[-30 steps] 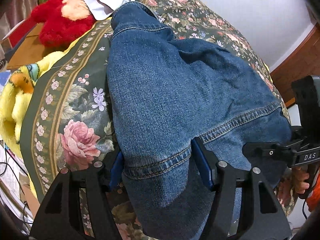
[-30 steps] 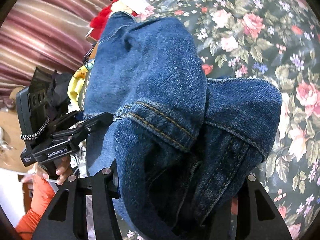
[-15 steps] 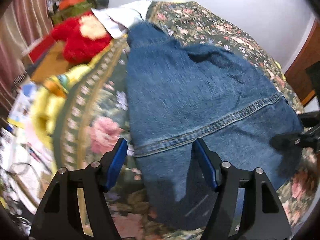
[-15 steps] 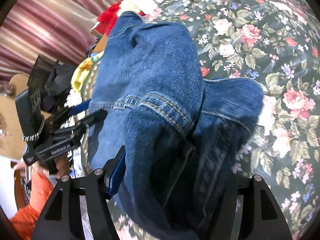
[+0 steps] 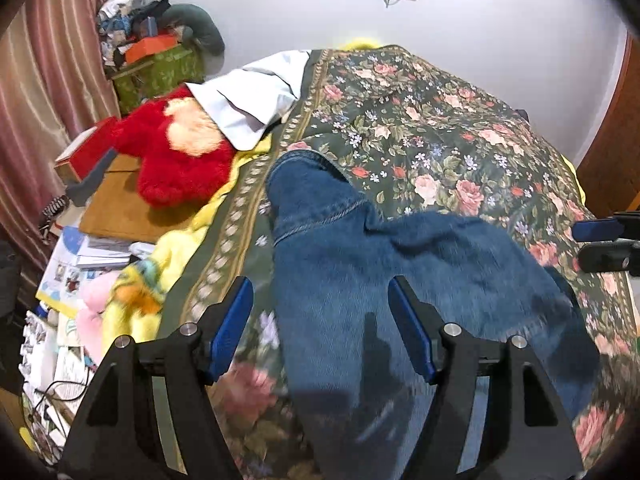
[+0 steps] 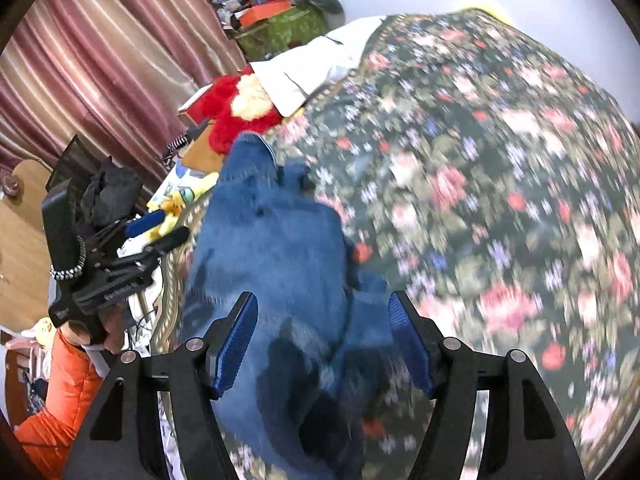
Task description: Fold large clothes
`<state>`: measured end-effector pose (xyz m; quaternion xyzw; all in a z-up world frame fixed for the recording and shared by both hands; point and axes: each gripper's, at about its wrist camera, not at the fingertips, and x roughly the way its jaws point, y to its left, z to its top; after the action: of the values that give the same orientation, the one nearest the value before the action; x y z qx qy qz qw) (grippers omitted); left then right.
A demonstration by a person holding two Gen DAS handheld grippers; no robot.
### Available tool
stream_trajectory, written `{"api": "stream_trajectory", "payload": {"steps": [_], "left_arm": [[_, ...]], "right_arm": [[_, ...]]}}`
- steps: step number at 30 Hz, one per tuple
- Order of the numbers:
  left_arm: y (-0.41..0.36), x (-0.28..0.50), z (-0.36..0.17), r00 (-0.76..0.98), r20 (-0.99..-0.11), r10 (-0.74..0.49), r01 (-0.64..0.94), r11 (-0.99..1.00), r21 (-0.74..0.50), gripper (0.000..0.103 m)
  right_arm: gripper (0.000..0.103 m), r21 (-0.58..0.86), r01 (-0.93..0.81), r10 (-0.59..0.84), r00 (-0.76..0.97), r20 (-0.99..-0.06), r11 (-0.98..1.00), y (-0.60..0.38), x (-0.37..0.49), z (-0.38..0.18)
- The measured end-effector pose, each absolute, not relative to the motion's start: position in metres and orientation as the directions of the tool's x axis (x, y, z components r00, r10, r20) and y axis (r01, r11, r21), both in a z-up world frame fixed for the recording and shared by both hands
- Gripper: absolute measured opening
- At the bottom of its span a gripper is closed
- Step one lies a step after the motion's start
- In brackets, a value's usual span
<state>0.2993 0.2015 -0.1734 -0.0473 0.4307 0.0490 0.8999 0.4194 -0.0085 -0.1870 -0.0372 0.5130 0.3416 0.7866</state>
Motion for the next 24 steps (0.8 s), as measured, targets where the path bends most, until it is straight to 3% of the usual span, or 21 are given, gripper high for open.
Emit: {"api": "stream_trajectory", "payload": {"steps": [6, 11, 16, 21, 24], "left_arm": [[0.206, 0.335, -0.199, 0.576, -0.818, 0.008, -0.134, 0.987, -0.085, 0.069], [0.218, 0.345, -0.222, 0.545, -0.832, 0.100, -0.188, 0.982, -0.005, 0.070], [0.234, 0.342, -0.233, 0.543, -0.838, 0.055, -0.195, 0.979, -0.062, 0.072], [0.243, 0.330, -0.225, 0.557, -0.828, 0.069, -0.248, 0.965, -0.086, 0.074], [0.238, 0.320, -0.209, 0.559, -0.809, 0.181, -0.291, 0.957, 0.013, 0.073]], "right_arm": [[0.066, 0.251, -0.622, 0.465, 0.208, -0.860, 0.742, 0.054, 0.449, -0.216], [0.066, 0.171, -0.628, 0.373, 0.204, -0.905, 0.759, 0.065, 0.471, -0.254], [0.066, 0.261, -0.588, 0.393, 0.107, -0.913, 0.766, 0.036, 0.492, -0.288], [0.066, 0.327, -0.531, 0.446, 0.110, -0.888, 0.782, 0.002, 0.493, -0.285], [0.066, 0.297, -0.492, 0.428, 0.175, -0.887, 0.818, -0.016, 0.488, -0.267]]}}
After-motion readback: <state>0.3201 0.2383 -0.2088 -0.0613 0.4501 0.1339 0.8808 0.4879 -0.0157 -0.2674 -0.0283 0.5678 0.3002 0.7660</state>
